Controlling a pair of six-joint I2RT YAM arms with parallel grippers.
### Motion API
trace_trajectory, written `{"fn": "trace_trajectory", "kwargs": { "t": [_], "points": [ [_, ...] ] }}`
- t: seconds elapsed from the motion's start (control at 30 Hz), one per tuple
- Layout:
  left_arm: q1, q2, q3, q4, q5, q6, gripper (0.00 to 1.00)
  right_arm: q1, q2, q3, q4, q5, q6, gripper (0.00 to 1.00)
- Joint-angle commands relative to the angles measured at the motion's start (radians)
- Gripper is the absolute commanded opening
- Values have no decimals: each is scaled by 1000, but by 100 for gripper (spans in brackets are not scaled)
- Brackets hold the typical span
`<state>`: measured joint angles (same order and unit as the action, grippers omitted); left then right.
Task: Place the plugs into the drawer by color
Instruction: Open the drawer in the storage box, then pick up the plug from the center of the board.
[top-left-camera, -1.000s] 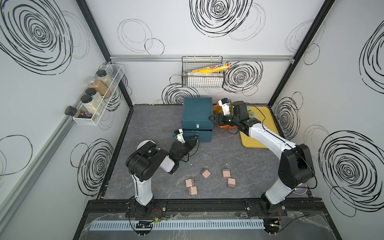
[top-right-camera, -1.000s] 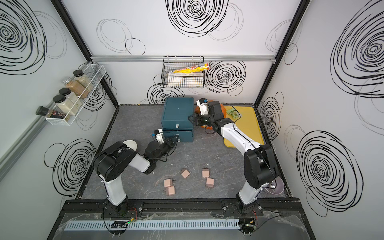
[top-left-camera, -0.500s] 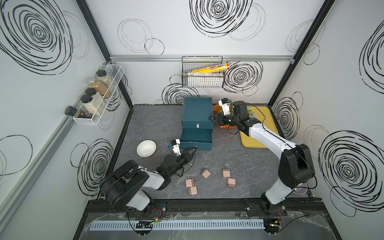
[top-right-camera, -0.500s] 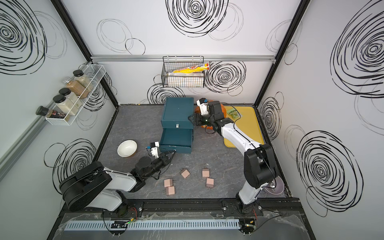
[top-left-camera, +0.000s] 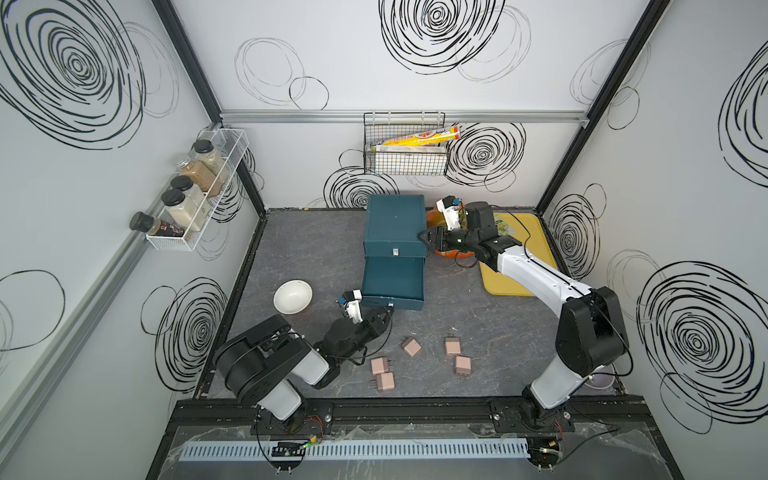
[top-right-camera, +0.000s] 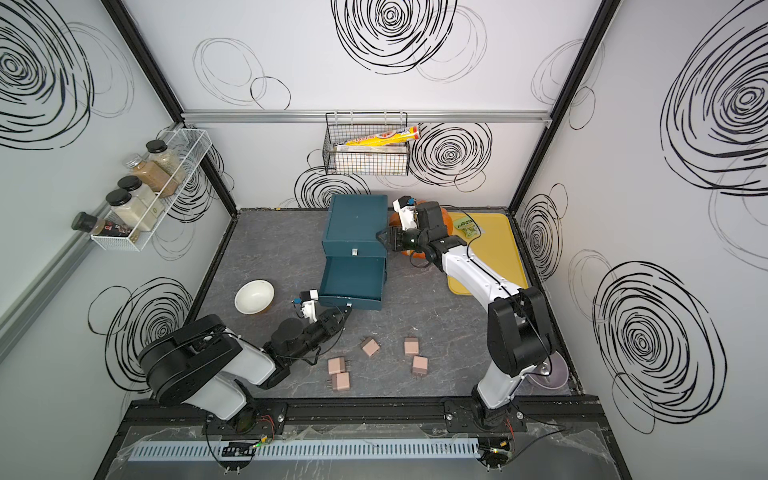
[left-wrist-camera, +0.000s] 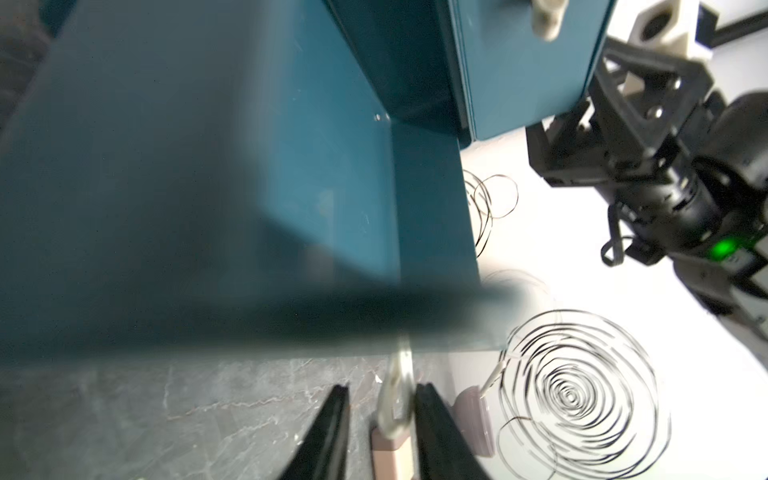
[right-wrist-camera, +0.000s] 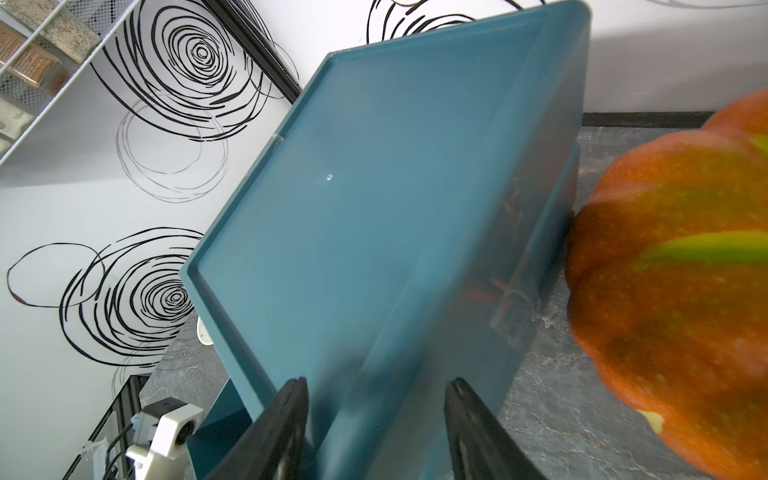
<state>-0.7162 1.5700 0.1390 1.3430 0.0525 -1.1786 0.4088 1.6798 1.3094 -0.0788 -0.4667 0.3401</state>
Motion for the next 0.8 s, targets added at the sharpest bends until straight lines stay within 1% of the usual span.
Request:
{"fn": "trace_trajectory", "kwargs": {
  "t": [0.0, 0.13, 0.3, 0.37, 0.47, 0.53, 0.6, 0.67, 0.73, 0.77],
  "points": [
    [-11, -48, 17, 10, -11, 51, 53, 2, 30, -8, -86, 18, -20, 57],
    [-33, -186, 25, -187, -64, 97, 65, 2, 10, -15, -78, 20, -17, 59],
    [-31, -372, -28, -377, -68, 120, 67, 2, -53, -40, -62, 21, -11, 62],
    [-28, -491, -18, -570, -80, 162, 67, 2, -87, -49, -65, 25, -13, 62],
    [-25, -662, 49, -904, -72, 292, 67, 2, -152, -81, -64, 25, -9, 62],
    [-25, -729, 135, -1173, -66, 396, 70, 3, -206, -121, -63, 11, -8, 62],
    [-26, -761, 194, -1355, -66, 470, 72, 2, -268, -176, -62, -24, -22, 61],
    [-28, -802, 201, -1447, -95, 492, 72, 2, -345, -239, -74, -32, -56, 61],
    [-31, -844, 183, -1439, -83, 505, 72, 10, -439, -319, -89, -10, -64, 61],
    [-28, -855, 179, -1422, -56, 517, 72, 30, -495, -367, -98, 27, -73, 61]
  ]
}}
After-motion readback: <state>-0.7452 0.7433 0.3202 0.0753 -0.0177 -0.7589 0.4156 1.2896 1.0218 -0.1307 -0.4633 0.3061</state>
